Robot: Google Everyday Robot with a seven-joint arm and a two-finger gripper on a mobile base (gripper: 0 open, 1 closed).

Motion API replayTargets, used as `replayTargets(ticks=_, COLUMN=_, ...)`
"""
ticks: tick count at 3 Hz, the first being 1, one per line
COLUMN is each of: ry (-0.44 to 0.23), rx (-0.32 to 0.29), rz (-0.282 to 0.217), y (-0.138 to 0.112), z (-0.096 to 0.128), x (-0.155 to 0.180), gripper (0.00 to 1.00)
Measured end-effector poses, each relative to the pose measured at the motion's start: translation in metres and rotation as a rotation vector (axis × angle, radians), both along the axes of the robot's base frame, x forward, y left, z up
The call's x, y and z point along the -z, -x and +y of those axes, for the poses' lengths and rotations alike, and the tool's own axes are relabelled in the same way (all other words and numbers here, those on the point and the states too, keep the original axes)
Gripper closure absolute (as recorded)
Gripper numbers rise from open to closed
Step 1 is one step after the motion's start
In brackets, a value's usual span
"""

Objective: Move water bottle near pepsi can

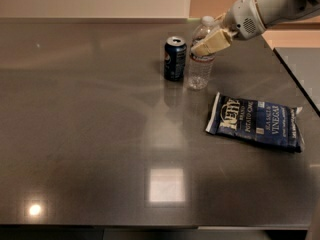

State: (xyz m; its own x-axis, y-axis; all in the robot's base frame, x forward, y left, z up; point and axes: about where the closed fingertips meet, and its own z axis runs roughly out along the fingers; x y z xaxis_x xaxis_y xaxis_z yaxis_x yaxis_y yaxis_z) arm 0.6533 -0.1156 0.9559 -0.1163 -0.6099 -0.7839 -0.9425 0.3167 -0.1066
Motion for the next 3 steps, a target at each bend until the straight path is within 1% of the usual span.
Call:
replayTargets(ticks=1, ry=0.006, rx=0.001, rz=0.009, y=-0.0046, z=-0.0020, x=0.0060, gripper=0.58)
replayTargets(ticks=3, ry=0.010, rx=-0.005, rz=0.019, y=-0.0095, z=-0.0025, x=0.0142, gripper=0.13)
